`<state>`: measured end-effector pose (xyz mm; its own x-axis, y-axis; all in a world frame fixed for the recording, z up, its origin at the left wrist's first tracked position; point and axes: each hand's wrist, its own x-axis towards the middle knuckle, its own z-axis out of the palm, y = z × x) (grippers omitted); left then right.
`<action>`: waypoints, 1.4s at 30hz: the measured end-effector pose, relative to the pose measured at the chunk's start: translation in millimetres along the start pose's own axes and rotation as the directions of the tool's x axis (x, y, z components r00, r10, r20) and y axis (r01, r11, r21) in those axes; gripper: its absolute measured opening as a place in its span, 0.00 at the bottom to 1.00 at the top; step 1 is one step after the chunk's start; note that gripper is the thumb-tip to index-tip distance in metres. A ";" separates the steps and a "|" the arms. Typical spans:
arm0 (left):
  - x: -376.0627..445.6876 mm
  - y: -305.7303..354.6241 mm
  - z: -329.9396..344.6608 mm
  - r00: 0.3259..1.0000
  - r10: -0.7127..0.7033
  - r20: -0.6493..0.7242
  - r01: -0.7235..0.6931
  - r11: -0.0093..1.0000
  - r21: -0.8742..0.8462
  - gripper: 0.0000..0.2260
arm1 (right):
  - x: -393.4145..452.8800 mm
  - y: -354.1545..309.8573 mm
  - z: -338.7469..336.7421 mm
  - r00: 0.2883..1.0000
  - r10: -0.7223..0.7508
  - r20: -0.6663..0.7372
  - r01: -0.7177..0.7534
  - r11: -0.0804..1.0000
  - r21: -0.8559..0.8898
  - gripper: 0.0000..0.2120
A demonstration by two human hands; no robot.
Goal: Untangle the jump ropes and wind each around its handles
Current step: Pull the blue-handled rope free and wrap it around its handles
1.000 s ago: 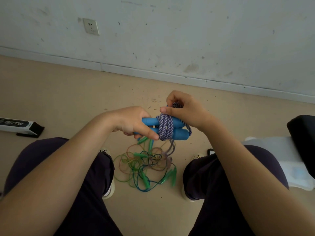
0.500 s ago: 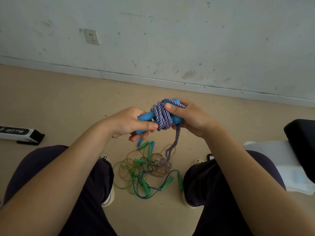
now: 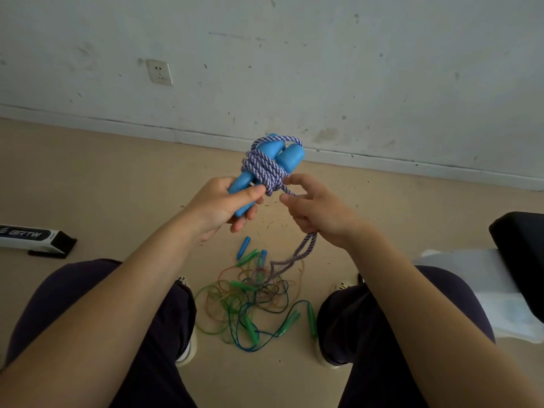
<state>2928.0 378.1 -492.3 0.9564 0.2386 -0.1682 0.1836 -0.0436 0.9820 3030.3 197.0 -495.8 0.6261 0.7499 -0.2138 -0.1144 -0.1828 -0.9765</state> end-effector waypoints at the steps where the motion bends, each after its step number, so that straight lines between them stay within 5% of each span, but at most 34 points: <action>1: -0.5 0.3 1.5 1.000 0.008 -0.002 -0.008 1.000 -0.003 0.11 | 0.3 0.7 0.5 1.000 -0.004 -0.024 0.002 0.998 -0.069 0.04; 7: -1.4 1.7 1.4 1.000 0.004 -0.030 -0.005 0.998 -0.057 0.12 | 5.7 4.9 5.6 0.985 -0.101 -0.137 0.046 0.933 -0.357 0.17; 15: 7.5 -2.3 -11.7 0.961 -0.073 -0.267 0.061 0.997 -0.054 0.13 | -4.2 -4.9 -2.8 0.998 -0.048 -0.048 0.040 0.986 -0.163 0.18; 19: 8.0 -6.8 -9.2 0.951 -0.087 -0.297 0.118 0.989 0.087 0.12 | -10.5 -10.1 0.2 0.998 -0.068 0.008 0.068 0.959 -0.276 0.15; 25: 6.9 -5.5 -8.1 0.973 -0.222 -0.065 0.228 0.868 0.442 0.15 | -10.6 -11.9 4.3 0.977 -0.207 0.042 0.198 0.829 -0.523 0.15; 31: -0.8 5.3 -6.5 0.860 -0.409 0.305 0.173 0.796 0.580 0.14 | -2.2 -6.1 -2.1 0.918 -0.397 -0.015 0.295 0.707 -0.643 0.17; 35: -3.2 8.4 -6.6 0.826 -0.415 0.381 0.122 0.792 0.598 0.13 | 1.0 -6.4 -3.6 0.936 -0.346 -0.056 0.248 0.767 -0.591 0.16; 42: -5.1 5.8 -4.7 0.868 -0.353 0.349 0.082 0.795 0.601 0.14 | 2.6 -2.1 -1.7 0.944 -0.319 -0.078 0.230 0.812 -0.536 0.16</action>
<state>2923.2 381.2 -485.3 0.8444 -0.1164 -0.5229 0.3604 -0.5987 0.7153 3033.5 198.3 -494.3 0.6882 0.7168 0.1119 0.4646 -0.3170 -0.8268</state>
